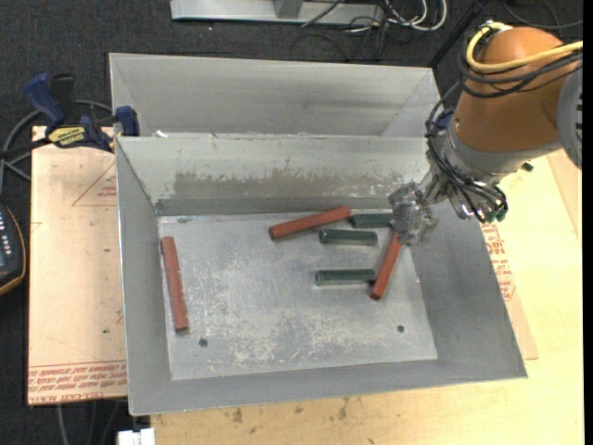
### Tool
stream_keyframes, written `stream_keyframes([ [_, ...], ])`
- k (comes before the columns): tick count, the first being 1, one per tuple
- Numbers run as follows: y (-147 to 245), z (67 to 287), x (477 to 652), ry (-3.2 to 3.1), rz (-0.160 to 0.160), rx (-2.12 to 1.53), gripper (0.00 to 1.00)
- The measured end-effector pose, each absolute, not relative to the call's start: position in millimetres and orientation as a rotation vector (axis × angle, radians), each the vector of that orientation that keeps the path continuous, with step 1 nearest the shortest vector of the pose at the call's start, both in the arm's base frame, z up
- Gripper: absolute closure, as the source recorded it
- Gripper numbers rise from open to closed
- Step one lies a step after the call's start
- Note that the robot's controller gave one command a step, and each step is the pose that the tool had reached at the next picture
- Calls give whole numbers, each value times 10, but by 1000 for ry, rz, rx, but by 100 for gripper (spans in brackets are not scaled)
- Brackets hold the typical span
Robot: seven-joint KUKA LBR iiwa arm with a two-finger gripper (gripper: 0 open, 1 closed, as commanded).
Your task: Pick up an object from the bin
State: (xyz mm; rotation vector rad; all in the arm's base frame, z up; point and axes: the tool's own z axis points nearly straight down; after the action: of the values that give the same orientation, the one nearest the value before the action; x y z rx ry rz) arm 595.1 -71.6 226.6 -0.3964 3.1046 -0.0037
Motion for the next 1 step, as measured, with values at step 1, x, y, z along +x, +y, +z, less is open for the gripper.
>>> stream_keyframes([
  [1, -711, 2224, 5934, 3112, 1, -397, 0],
])
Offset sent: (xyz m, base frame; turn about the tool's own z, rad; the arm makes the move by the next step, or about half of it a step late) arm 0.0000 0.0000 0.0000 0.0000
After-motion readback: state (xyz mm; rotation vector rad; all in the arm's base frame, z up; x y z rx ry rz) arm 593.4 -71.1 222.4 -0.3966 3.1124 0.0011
